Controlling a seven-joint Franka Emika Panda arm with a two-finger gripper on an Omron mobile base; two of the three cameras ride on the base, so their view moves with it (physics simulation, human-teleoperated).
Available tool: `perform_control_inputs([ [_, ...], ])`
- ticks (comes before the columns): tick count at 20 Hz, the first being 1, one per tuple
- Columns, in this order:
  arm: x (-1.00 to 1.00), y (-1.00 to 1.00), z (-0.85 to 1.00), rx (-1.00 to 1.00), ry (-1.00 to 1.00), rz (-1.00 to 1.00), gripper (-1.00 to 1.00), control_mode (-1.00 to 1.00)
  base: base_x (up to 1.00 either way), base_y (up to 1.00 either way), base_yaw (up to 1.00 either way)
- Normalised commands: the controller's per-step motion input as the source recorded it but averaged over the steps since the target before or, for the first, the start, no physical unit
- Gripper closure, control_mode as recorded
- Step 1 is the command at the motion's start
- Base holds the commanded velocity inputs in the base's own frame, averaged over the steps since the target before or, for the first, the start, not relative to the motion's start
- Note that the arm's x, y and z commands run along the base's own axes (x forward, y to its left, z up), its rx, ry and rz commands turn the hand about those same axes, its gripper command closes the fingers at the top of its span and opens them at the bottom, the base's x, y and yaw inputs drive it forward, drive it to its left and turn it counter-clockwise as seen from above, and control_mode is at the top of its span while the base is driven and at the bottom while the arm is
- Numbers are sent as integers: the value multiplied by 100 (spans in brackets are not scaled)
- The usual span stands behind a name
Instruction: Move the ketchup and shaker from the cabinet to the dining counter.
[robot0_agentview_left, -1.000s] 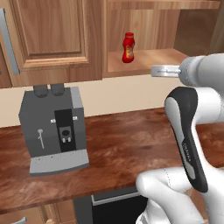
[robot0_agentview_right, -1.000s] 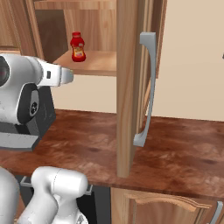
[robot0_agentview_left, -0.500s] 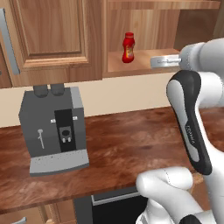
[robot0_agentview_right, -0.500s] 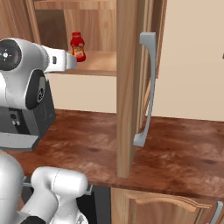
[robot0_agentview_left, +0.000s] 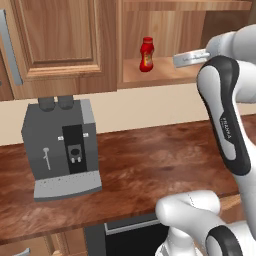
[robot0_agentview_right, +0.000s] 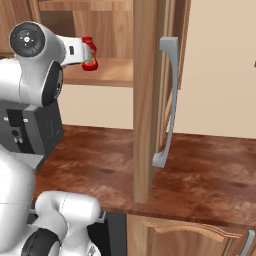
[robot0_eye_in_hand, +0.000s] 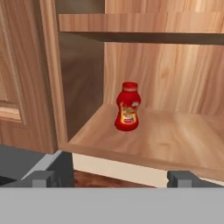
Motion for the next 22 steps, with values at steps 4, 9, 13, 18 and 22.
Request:
perform_control_inputs([
  [4,30,0,23,0,7,0,-100,-100,0,0,0],
  [9,37,3,5,0,3,0,-100,-100,0,0,0],
  [13,38,7,-3,0,0,0,-100,-100,0,0,0],
  [18,38,15,-13,0,0,0,-100,-100,0,0,0],
  [22,42,12,-7,0,0,0,-100,-100,0,0,0],
])
